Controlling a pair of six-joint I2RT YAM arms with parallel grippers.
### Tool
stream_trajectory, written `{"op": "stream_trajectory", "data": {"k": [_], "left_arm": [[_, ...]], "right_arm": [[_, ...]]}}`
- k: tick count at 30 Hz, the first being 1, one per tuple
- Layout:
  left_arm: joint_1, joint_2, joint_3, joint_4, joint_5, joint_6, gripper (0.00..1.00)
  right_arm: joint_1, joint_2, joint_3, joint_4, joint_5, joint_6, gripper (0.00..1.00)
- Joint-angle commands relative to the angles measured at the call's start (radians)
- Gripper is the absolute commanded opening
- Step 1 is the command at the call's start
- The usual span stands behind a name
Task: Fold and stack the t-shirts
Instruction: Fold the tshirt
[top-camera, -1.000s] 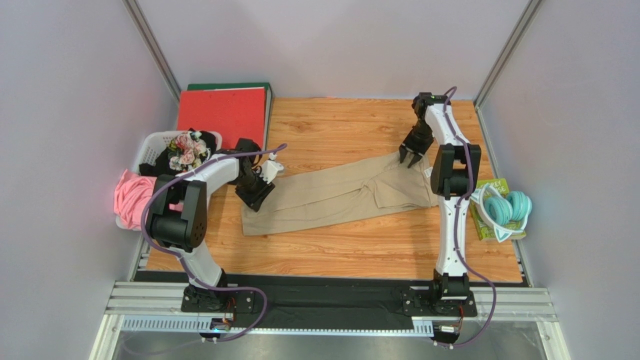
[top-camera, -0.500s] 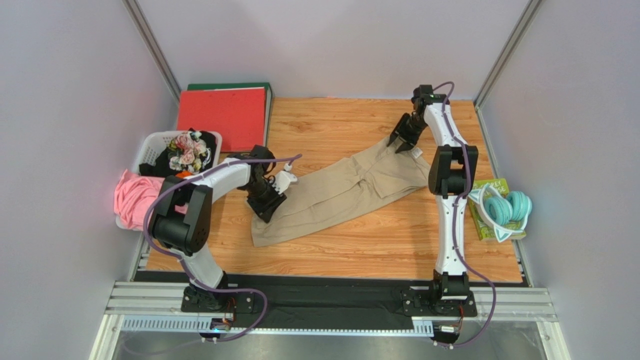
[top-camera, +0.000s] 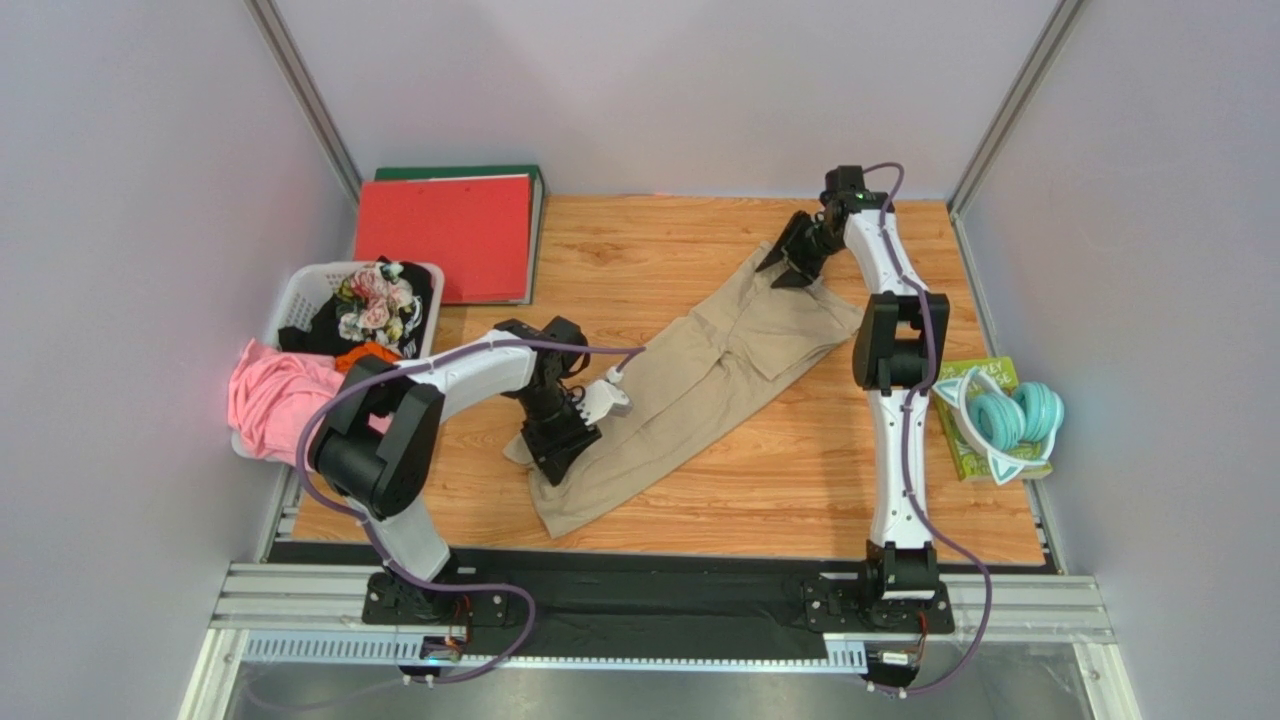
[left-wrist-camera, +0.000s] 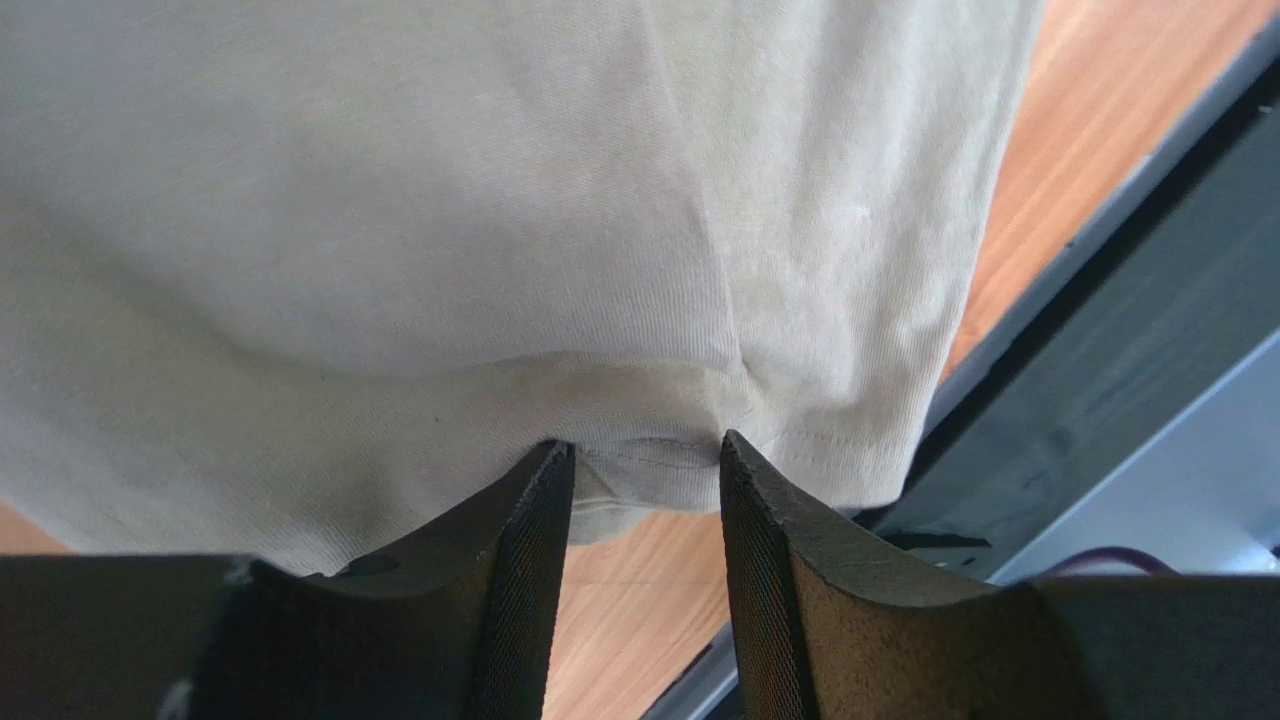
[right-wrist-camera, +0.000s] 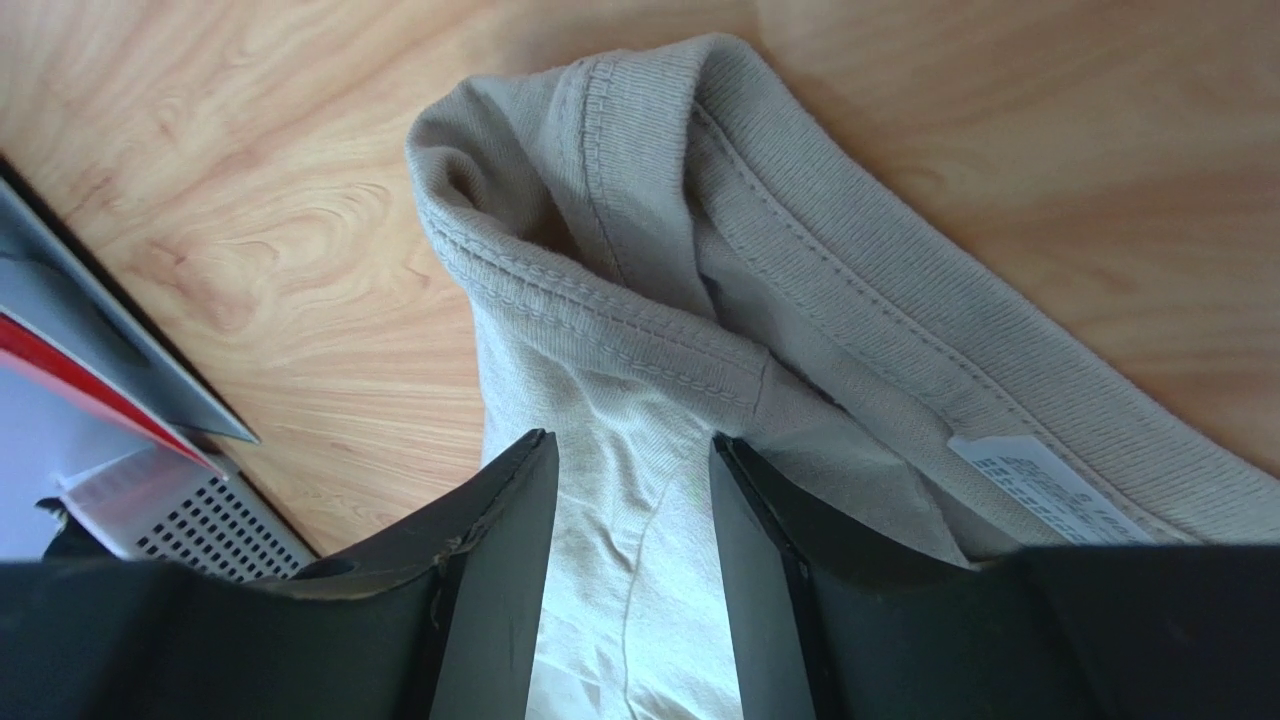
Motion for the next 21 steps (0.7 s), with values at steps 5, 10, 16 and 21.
{"op": "stream_trajectory", "data": {"k": [5, 10, 16, 21], "left_arm": [[-0.114, 0.004, 0.096, -0.117, 0.147, 0.003, 0.47], [-0.186, 0.042, 0.143, -0.137, 0.178, -0.010, 0.47], [-0.249, 0.055, 0.176, -0.119, 0.189, -0.033, 0.45], [-0.136, -0.036, 0.258, -0.068, 0.075, -0.027, 0.45]], "right_arm": [[0.006, 0.046, 0.022, 0.202, -0.197, 0.045, 0.50], [0.004, 0.057, 0.027, 0.242, -0.218, 0.058, 0.51], [0.003, 0.057, 0.024, 0.297, -0.290, 0.086, 0.52], [0.009, -0.189, -0.108, 0.274, -0.166, 0.010, 0.55]]}}
